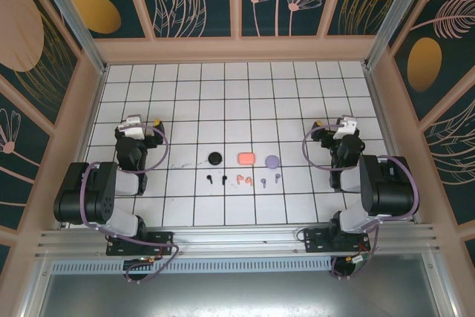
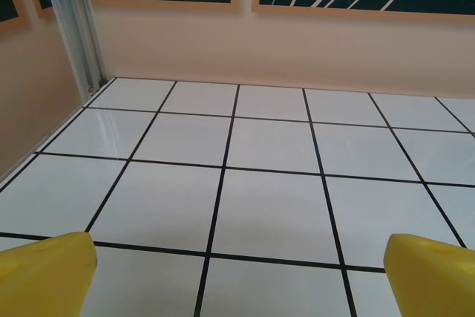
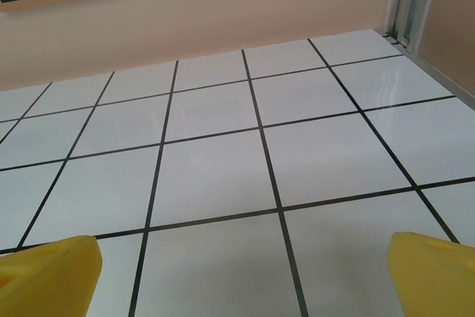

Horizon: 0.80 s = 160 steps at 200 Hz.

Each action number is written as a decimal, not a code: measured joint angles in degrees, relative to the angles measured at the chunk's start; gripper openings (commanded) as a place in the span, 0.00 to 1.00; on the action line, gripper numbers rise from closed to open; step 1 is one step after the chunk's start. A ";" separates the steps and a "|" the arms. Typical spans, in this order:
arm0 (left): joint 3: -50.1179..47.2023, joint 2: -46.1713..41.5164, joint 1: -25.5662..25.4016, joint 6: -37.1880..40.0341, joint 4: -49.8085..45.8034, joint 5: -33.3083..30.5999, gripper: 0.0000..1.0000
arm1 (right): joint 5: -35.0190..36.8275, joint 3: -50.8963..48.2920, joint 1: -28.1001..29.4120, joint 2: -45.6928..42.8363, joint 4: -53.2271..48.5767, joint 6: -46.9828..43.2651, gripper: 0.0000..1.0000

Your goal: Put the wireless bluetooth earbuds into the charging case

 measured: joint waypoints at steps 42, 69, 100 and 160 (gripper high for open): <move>7.02 -3.41 0.00 -0.83 -12.98 -2.71 0.98 | 4.15 10.10 0.83 -8.46 -21.92 5.16 0.99; 13.07 -6.54 0.00 -1.14 -22.03 -3.21 0.99 | 6.60 24.70 0.46 -10.25 -40.85 14.95 0.99; 14.12 -12.22 0.00 -4.22 -29.07 -2.95 0.99 | 2.54 31.04 0.04 -10.78 -54.53 19.54 0.98; 22.01 -17.81 0.00 -20.52 -43.28 4.44 0.99 | 0.94 39.47 17.31 -8.94 -78.40 19.74 0.92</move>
